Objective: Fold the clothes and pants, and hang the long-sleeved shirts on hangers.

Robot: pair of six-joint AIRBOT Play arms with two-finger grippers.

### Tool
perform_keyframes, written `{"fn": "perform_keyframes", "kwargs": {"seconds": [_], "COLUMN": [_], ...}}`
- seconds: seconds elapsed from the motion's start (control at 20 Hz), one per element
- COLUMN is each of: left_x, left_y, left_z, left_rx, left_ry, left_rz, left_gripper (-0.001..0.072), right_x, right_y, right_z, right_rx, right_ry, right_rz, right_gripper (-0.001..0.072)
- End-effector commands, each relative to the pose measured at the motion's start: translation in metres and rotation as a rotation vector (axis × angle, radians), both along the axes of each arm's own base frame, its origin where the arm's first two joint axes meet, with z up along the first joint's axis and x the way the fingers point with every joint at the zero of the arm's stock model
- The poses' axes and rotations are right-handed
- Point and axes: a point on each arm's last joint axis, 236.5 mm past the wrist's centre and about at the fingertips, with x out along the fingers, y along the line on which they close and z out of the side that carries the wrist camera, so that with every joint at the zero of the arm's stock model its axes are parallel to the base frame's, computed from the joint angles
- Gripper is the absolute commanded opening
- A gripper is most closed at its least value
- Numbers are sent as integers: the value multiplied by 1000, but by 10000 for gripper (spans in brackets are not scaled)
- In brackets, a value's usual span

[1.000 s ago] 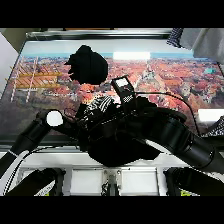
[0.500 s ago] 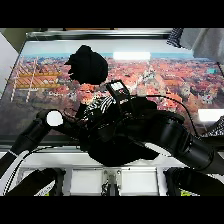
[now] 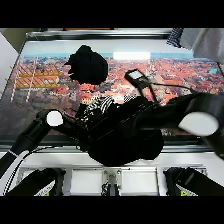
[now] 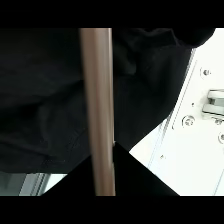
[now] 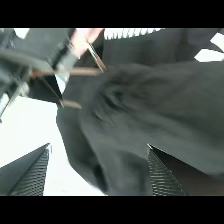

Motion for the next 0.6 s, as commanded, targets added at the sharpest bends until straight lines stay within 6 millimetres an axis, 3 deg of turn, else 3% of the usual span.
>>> {"fn": "perform_keyframes", "kwargs": {"seconds": [0.0, 0.15, 0.3, 0.45, 0.55], "left_x": [0, 0, 1, 1, 0], "left_y": [0, 0, 0, 0, 0], "left_z": [0, 0, 0, 0, 0], "left_rx": [0, 0, 0, 0, 0], "left_ry": [-1, -1, -2, -2, -2], "left_rz": [0, 0, 1, 1, 1], "left_gripper": [12, 12, 12, 12, 12], "right_x": [6, 31, 42, 55, 67], "right_y": [-34, -60, -72, -79, -92], "right_z": [10, 10, 10, 13, 19], "right_rx": [7, 6, 0, -76, -57], "right_ry": [-23, -29, -37, -252, -310], "right_rz": [136, 24, -19, 191, 216], "right_gripper": [656, 657, 656, 656, 656]}}
